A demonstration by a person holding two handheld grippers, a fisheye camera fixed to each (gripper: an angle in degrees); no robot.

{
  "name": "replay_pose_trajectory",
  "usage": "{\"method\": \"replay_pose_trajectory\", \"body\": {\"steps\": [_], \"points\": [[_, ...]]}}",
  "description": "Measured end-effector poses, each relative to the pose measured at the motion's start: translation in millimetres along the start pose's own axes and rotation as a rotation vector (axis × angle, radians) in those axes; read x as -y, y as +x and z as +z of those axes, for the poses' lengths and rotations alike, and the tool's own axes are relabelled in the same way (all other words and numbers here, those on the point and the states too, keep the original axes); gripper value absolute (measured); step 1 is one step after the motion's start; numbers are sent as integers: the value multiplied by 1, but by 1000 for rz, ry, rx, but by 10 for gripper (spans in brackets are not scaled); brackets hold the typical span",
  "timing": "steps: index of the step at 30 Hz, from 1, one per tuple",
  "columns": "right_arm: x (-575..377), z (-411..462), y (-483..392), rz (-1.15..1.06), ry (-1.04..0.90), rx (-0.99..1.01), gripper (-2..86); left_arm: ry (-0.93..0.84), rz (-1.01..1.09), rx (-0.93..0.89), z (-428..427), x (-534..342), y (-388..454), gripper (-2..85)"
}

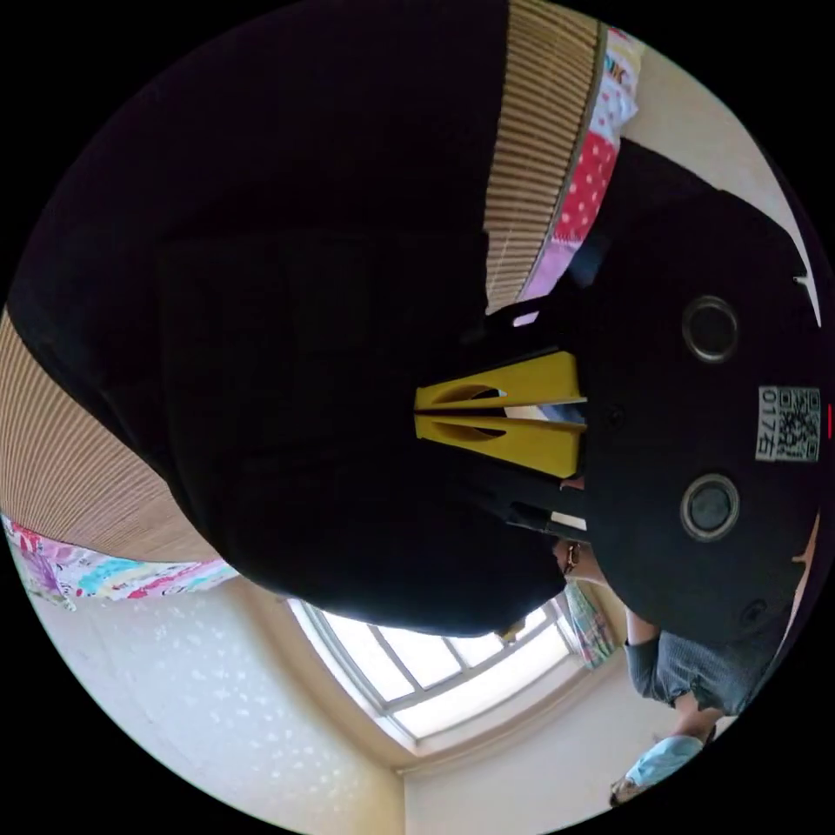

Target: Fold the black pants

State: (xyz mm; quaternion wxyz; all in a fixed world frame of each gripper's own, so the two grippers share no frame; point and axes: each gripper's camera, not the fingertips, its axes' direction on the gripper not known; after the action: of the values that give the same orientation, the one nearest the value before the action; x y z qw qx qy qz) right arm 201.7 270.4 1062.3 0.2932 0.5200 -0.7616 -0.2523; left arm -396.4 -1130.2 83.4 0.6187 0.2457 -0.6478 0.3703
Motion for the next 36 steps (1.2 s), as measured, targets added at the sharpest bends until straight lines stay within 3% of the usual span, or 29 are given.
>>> {"method": "replay_pose_trajectory", "body": {"steps": [6,10,14,16,18,20,23,25,27,32,33,36], "points": [[-8,13,1,-136,-149,462,5,-110,178,308,41,24,98,53],[-25,-44,10,-249,-150,523,4,-304,372,423,128,26,145,61],[-59,-120,51,-224,-144,278,4,-514,428,376,204,17,150,67],[-98,-169,102,-61,-133,-19,4,-698,493,317,238,4,147,48],[-137,-199,152,155,-149,-275,4,-720,484,336,238,0,137,62],[-184,-224,198,294,-171,-342,5,-663,398,425,221,4,113,96],[-257,-251,255,429,-94,-73,9,-512,148,577,169,17,46,165],[-305,-263,278,489,73,121,17,-393,-53,655,122,24,-16,202],[-330,-263,287,502,205,266,28,-346,-173,635,94,27,-63,210],[-349,-233,290,417,467,652,151,-445,-358,275,80,16,-169,178],[-343,-222,287,350,476,733,189,-460,-430,131,85,5,-191,151],[-324,-194,279,272,369,783,274,-445,-586,-20,74,-19,-215,62]]}}
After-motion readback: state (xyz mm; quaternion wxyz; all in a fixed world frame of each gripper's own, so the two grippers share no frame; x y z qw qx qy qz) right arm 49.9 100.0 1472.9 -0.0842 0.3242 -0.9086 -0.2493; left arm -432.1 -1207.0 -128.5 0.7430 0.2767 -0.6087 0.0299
